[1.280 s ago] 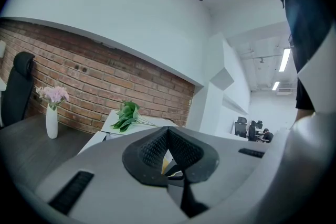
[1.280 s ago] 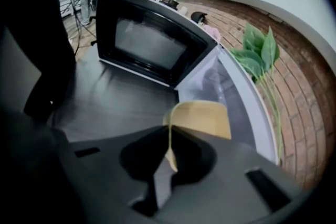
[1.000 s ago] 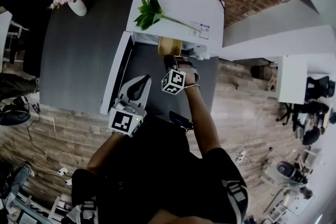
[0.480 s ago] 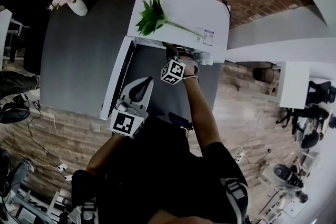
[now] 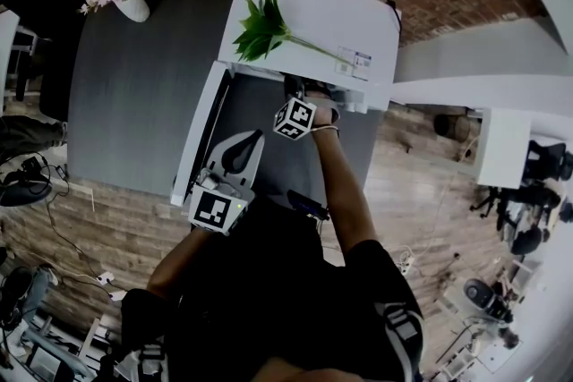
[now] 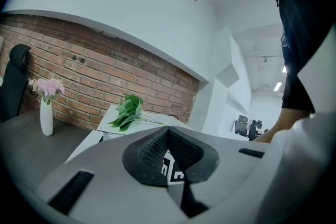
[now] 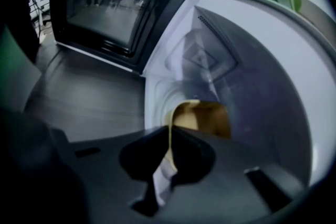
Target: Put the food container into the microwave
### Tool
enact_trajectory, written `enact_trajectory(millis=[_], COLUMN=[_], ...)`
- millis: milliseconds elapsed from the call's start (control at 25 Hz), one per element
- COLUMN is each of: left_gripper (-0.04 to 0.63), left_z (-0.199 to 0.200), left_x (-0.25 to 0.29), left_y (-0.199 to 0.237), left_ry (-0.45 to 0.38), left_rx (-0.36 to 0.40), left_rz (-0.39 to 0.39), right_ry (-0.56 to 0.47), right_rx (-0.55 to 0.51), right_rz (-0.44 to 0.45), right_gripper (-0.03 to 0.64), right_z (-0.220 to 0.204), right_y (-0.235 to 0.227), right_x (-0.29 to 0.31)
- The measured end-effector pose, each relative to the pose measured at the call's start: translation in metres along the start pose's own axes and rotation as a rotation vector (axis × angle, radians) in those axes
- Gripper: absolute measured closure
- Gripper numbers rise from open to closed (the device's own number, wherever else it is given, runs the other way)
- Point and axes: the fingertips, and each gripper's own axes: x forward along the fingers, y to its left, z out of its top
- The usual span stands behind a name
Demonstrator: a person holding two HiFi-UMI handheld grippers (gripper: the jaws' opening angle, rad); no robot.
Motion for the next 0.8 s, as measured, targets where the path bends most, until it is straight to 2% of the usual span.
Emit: enact_trajectory(millis=[360, 800], left_gripper=[0.560, 0.560], left_z=[-0.0023, -0.0042], left_x=[0.0013, -0.0004], left_y=[0.0039, 0.0066], left_ry=[0.006, 0.010], left_rx=[-0.009, -0.009], left_rz=[0.008, 0.010], right_ry=[0.002, -0.002], right_rx=[-0.038, -0.002], right_rz=[-0.003, -0.008], right_gripper=[0.578, 0.577], right_z=[0.0031, 0.0013], right_y=[0.0020, 0.0007], right_x=[0.0046, 0.0091])
